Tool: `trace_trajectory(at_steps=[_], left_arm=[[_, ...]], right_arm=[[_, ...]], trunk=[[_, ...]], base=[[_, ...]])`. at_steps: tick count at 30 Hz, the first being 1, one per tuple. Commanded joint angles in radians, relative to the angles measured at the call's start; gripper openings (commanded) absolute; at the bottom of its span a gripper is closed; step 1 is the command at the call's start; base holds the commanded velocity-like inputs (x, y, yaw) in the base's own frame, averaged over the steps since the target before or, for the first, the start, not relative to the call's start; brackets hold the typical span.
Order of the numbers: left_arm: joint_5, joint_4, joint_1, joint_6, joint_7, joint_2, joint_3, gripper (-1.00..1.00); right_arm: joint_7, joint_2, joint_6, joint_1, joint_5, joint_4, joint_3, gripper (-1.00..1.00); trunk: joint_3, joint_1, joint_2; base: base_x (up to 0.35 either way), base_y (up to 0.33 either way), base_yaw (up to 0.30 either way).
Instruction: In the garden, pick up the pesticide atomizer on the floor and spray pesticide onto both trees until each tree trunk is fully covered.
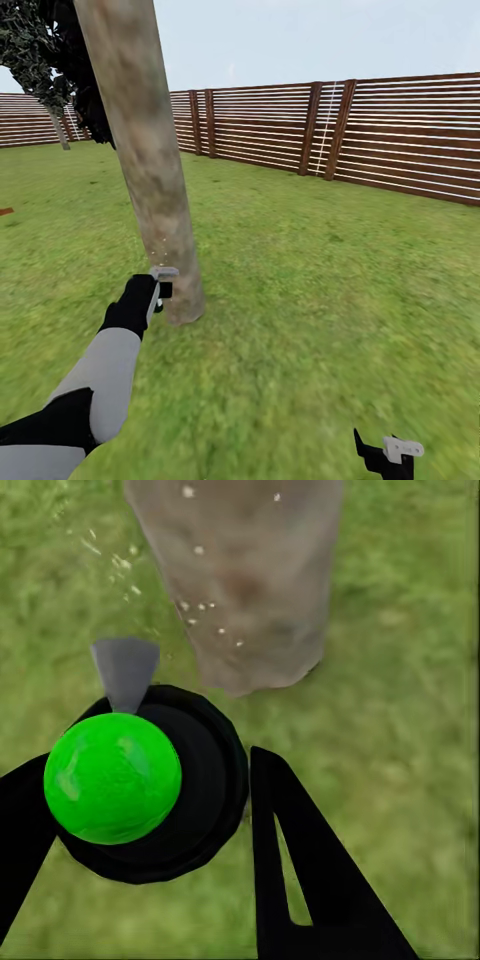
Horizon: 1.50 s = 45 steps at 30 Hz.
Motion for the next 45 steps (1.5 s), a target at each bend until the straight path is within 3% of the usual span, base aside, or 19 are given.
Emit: trace_trajectory(at_steps=[1, 4, 7, 10, 11, 14, 16, 18, 20, 22, 24, 27, 31, 34, 35, 36, 40, 41, 45], left_arm=[[-0.003, 0.0, -0.011, 0.001, -0.001, -0.026, 0.0, -1.0], [0.002, 0.001, -0.032, 0.001, -0.001, -0.054, -0.001, -1.0], [0.034, 0.0, -0.101, 0.046, -0.001, -0.056, -0.001, -1.0], [0.06, -0.002, -0.121, 0.096, -0.001, -0.047, -0.002, -1.0], [0.062, -0.003, -0.122, 0.102, -0.001, -0.034, 0.002, -1.0], [0.07, -0.034, -0.12, 0.137, -0.002, 0.048, 0.007, -1.0], [0.1, -0.041, -0.12, 0.161, -0.011, 0.121, 0.007, -1.0], [0.111, -0.042, -0.121, 0.166, -0.017, 0.136, 0.001, -1.0], [0.112, -0.044, -0.122, 0.168, -0.019, 0.125, -0.002, -1.0], [0.112, -0.044, -0.123, 0.168, -0.019, 0.066, -0.007, -1.0], [0.112, -0.044, -0.124, 0.169, -0.019, 0.04, -0.04, -1.0], [0.112, -0.071, -0.124, 0.185, -0.019, 0.059, -0.05, -1.0], [0.115, -0.119, -0.113, 0.234, -0.022, 0.131, -0.052, -1.0], [0.113, -0.12, -0.069, 0.221, -0.022, 0.125, -0.058, -1.0], [0.113, -0.12, -0.01, 0.189, -0.022, 0.115, -0.069, -1.0], [0.113, -0.108, 0.057, 0.085, -0.018, 0.107, -0.081, -1.0], [0.112, -0.096, 0.161, -0.032, -0.005, 0.04, -0.087, -1.0], [0.109, -0.089, 0.191, -0.105, 0.011, 0.007, -0.087, -1.0], [0.116, -0.062, 0.208, -0.146, 0.193, -0.005, -0.077, -1.0]], right_arm=[[0.0, 0.0, 0.0, 0.0, 0.0, 0.0, 0.0, 1.0], [0.0, 0.0, 0.0, 0.0, 0.0, 0.0, 0.0, 1.0], [0.0, 0.0, 0.0, 0.0, 0.0, 0.0, 0.0, 1.0], [0.0, -0.001, 0.0, 0.0, 0.0, 0.0, 0.0, 1.0], [0.0, -0.001, 0.0, 0.0, 0.0, 0.0, 0.0, 1.0], [0.0, -0.002, 0.0, 0.0, 0.0, 0.0, 0.0, 1.0], [0.0, -0.001, 0.0, 0.0, 0.0, 0.0, 0.0, 1.0], [0.0, -0.001, 0.0, 0.0, 0.0, 0.0, 0.0, 1.0], [0.0, 0.0, 0.0, 0.0, 0.0, 0.0, 0.0, 1.0], [0.0, 0.0, 0.0, 0.0, 0.0, 0.0, 0.0, 1.0], [0.0, 0.0, 0.0, 0.0, 0.0, 0.0, 0.0, 1.0], [0.0, 0.0, 0.0, 0.0, 0.0, 0.0, 0.0, 1.0], [0.0, 0.0, 0.0, 0.0, 0.0, 0.0, 0.0, 1.0], [0.0, 0.001, 0.0, 0.0, 0.001, 0.0, 0.0, 1.0], [0.0, 0.001, 0.0, 0.0, 0.001, 0.0, 0.0, 1.0], [0.0, 0.001, 0.0, 0.0, 0.002, 0.0, 0.0, 1.0], [0.0, 0.002, 0.0, 0.0, 0.001, 0.0, 0.0, 1.0], [0.0, 0.002, 0.0, 0.0, 0.001, 0.0, 0.0, 1.0], [0.0, 0.002, 0.0, 0.0, 0.002, 0.0, 0.0, 1.0]], trunk=[[0.0, 0.0, 0.0], [0.0, 0.0, 0.0], [0.0, 0.0, 0.0], [0.0, 0.0, 0.0], [0.0, 0.0, 0.0], [0.0, 0.0, 0.0], [0.0, 0.0, 0.0], [0.0, 0.0, 0.0], [0.0, 0.0, 0.0], [0.0, 0.0, 0.0], [0.0, 0.0, 0.0], [0.0, 0.0, 0.0], [0.0, 0.0, 0.0], [0.0, 0.0, 0.0], [0.0, 0.0, 0.0], [0.0, 0.0, 0.0], [0.0, 0.0, 0.0], [0.0, 0.0, 0.0], [0.0, 0.0, 0.0]], base=[[-0.018, 0.0, 0.0], [-0.004, 0.0, 0.0], [0.0, 0.0, 0.0], [0.0, 0.0, 0.0], [0.0, 0.0, 0.0], [0.0, 0.0, 0.0], [0.0, 0.0, 0.0], [0.0, 0.0, 0.0], [0.0, 0.0, 0.0], [0.0, 0.0, 0.0], [0.0, 0.0, 0.0], [0.0, 0.0, 0.0], [0.0, 0.0, 0.0], [0.0, 0.0, 0.0], [0.0, 0.0, 0.0], [0.0, 0.0, 0.0], [0.0, 0.0, 0.0], [0.0, 0.0, 0.0], [0.0, 0.0, 0.0]])
